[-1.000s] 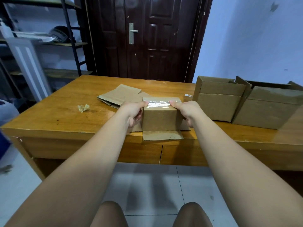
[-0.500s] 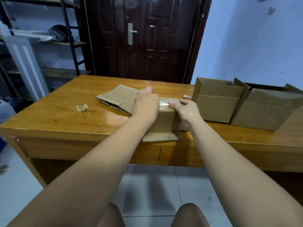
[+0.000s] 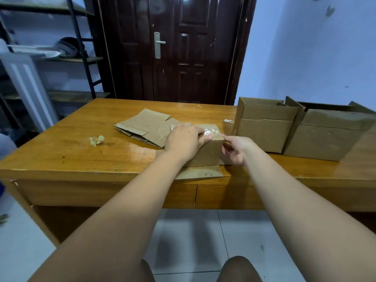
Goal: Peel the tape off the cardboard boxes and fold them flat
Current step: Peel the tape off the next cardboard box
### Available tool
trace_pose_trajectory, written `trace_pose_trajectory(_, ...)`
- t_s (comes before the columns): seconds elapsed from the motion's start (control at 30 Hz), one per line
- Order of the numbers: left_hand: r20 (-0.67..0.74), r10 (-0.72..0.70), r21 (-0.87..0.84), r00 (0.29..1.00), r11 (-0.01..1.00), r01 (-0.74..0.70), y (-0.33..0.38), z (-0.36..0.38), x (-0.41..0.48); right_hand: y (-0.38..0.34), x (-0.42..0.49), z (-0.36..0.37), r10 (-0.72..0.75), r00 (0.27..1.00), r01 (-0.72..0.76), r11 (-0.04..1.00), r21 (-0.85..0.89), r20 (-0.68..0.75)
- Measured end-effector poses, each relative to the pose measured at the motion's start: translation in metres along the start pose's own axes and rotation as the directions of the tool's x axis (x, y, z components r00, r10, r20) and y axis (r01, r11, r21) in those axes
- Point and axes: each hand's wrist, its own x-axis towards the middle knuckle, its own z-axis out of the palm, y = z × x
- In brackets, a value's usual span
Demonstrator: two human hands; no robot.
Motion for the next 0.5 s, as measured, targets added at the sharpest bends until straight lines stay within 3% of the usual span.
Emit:
trace_pose_trajectory(0.17, 0.013, 0.018, 0.026, 1.0, 0.999, -0.018, 0.001, 0.0, 0.0, -0.007, 0.0, 0.003, 0.167, 0.985, -0.168, 0.986, 0.019, 0.035)
trace_pose_trajectory(0.3, 0.025, -0.031, -0.037, 0.999, 0.999, 0.031, 0.0, -0.001, -0.001, -0.009, 0.001, 0.003, 0.217, 0.976, -0.218, 0.974, 0.063, 0.027)
trace_pose_trajectory(0.5, 0.072, -0.042, -0.081, 0.997, 0.996, 0.048, 0.0, -0.001, -0.001, -0.021, 0.007, 0.006, -0.106, 0.993, 0.106, 0.994, -0.013, -0.048)
